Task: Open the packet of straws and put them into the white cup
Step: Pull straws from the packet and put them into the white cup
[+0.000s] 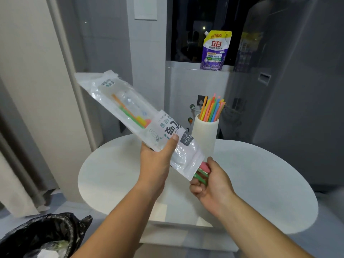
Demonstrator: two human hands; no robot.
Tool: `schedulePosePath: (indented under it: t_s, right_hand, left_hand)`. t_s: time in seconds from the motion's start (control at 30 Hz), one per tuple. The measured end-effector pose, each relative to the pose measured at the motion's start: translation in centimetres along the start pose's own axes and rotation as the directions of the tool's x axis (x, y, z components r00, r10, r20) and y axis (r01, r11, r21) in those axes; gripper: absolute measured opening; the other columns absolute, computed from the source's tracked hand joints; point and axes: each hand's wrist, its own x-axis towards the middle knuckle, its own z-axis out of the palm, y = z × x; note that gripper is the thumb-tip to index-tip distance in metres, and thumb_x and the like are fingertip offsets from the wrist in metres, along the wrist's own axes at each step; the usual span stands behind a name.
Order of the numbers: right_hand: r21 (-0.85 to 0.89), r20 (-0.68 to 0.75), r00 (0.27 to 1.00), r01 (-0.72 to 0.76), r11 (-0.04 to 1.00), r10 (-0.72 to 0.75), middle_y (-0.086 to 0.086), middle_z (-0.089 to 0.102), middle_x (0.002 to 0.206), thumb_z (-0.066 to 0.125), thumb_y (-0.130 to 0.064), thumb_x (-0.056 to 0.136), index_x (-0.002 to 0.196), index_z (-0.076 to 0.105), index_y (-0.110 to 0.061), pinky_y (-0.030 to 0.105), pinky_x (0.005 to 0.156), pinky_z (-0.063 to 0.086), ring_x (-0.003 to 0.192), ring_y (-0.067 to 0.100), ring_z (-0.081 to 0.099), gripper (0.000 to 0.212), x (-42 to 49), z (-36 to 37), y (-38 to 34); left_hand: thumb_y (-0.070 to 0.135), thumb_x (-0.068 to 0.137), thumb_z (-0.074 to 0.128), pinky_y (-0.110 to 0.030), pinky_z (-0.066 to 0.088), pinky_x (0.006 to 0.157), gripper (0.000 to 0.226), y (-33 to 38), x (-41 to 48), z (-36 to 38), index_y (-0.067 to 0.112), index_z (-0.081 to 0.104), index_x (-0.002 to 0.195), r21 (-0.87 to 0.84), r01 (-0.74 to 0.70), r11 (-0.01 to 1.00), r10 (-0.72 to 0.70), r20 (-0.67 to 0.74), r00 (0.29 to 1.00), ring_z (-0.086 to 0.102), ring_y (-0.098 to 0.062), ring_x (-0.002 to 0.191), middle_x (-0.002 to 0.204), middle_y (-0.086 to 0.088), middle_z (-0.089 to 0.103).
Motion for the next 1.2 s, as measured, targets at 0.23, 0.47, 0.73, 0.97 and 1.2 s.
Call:
schedulePosePath:
  t_s: [0.23, 0.47, 0.73, 0.97, 1.2]
  right_hand:
    - [-0.306, 0.097, 0.949, 0.316, 0.898, -0.301, 0.01, 0.062, 0.077, 0.056, -0.025, 0.101, 0.089, 0.066, -0.007, 0.024, 0.044, 0.039, 0.051, 0.014, 0.05, 0.024, 0.4, -1.2, -1.3]
    - [-0.663, 0.243, 0.824, 0.526, 0.532, -0.512, 0.0, 0.068, 0.084, 0.06, -0.036, 0.097, 0.093, 0.069, -0.018, 0.019, 0.047, 0.046, 0.054, 0.012, 0.061, 0.021, 0.1, -2.1, -2.4]
    - [-0.681, 0.305, 0.818, 0.545, 0.489, -0.487, -0.001, 0.071, 0.097, 0.067, -0.021, 0.094, 0.105, 0.072, -0.019, 0.015, 0.049, 0.048, 0.072, 0.016, 0.07, 0.013, 0.2, -2.4, -3.2]
    - [-0.609, 0.221, 0.826, 0.532, 0.588, -0.519, -0.003, 0.073, 0.094, 0.068, -0.017, 0.093, 0.096, 0.075, -0.021, 0.02, 0.056, 0.057, 0.082, 0.011, 0.07, 0.009, 0.6, -2.7, -3.6]
    - [-0.714, 0.302, 0.757, 0.582, 0.388, -0.579, -0.009, 0.071, 0.092, 0.067, -0.018, 0.094, 0.094, 0.072, -0.029, 0.029, 0.067, 0.052, 0.082, 0.012, 0.065, 0.012, 0.8, -3.1, -4.2]
  left_hand:
    - [0.015, 0.098, 0.069, -0.038, 0.065, 0.075, 0.034, -0.6, 0.4, -0.5, 0.018, 0.067, 0.131, -0.128, 0.21, 0.969, -0.223, -0.097, 0.97, 0.077, -0.022, 0.104, 0.119, -0.004, 0.079]
    - [0.007, 0.097, 0.069, -0.034, 0.064, 0.068, 0.036, -1.2, 0.7, -0.6, 0.013, 0.066, 0.132, -0.263, 0.297, 0.918, -0.349, -0.177, 0.92, 0.077, -0.017, 0.089, 0.119, -0.007, 0.079]
    - [0.005, 0.096, 0.069, -0.033, 0.064, 0.068, 0.028, -1.5, 0.6, -0.4, 0.016, 0.068, 0.122, -0.295, 0.303, 0.906, -0.362, -0.17, 0.917, 0.077, -0.017, 0.086, 0.113, -0.005, 0.079]
    - [0.004, 0.095, 0.07, -0.033, 0.064, 0.068, 0.023, -1.6, 0.5, -0.1, 0.021, 0.069, 0.111, -0.312, 0.294, 0.903, -0.36, -0.18, 0.915, 0.078, -0.014, 0.084, 0.109, -0.001, 0.079]
    - [0.005, 0.094, 0.072, -0.029, 0.062, 0.062, 0.036, -1.3, 0.5, -0.1, 0.012, 0.066, 0.129, -0.345, 0.3, 0.889, -0.39, -0.231, 0.891, 0.076, -0.019, 0.09, 0.122, -0.007, 0.077]
